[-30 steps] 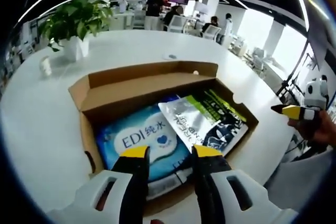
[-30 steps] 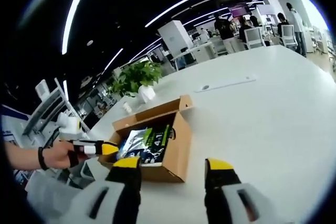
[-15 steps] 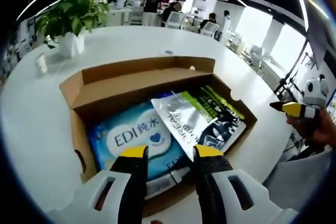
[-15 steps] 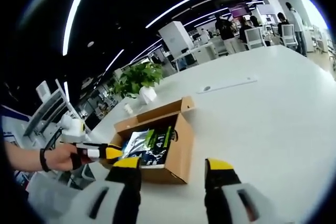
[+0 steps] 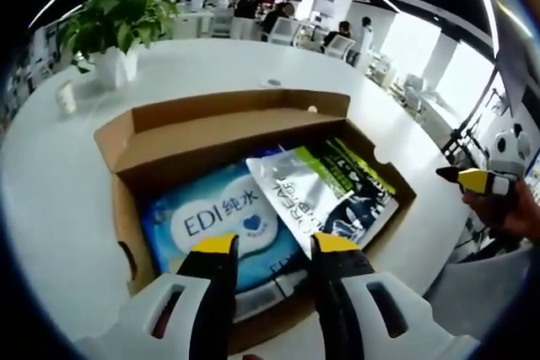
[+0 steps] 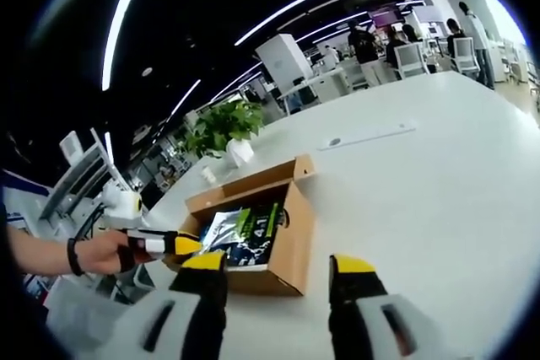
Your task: Operate the shoe box by opening the lid, removing the specified soft item, and placing it in the target area until the item is outside and the box remains undamaged.
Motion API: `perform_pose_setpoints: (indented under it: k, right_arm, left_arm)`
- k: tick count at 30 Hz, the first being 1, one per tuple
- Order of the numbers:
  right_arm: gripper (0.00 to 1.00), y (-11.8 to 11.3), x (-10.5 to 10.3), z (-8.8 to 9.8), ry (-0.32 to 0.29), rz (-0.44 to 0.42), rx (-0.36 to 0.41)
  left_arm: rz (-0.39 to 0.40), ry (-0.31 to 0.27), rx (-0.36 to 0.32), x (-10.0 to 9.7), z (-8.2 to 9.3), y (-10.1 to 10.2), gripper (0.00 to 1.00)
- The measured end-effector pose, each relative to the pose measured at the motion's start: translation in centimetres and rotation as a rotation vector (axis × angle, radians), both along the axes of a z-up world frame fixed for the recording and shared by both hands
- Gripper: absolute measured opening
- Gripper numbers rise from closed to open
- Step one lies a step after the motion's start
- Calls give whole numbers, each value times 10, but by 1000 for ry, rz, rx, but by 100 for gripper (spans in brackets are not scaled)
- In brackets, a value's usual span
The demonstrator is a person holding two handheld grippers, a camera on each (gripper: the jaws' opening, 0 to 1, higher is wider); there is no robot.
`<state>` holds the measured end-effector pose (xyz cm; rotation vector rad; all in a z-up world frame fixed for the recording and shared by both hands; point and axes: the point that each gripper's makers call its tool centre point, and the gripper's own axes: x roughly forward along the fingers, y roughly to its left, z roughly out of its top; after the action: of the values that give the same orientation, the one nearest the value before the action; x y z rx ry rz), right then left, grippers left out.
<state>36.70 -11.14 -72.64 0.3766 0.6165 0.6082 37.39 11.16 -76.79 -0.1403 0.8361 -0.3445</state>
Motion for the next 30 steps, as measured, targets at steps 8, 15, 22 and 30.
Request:
perform_pose_setpoints:
  k: [8,15,22,30]
  right_arm:
    - [46,2,0,-4,10,10,-5]
    - [46,3,-2,-6,17,18,-16]
    - [46,2,-2,-9,23,15,-20]
    - [46,5,-7,-14,36,34,-35]
  left_arm:
    - [9,6,-28,4,2,-1,35]
    - [-11,25,-62,4,-2,-13,35]
    - [-18,62,-140,2,-7,-27,30]
    - [-25,70,-176,2,-9,-35,16]
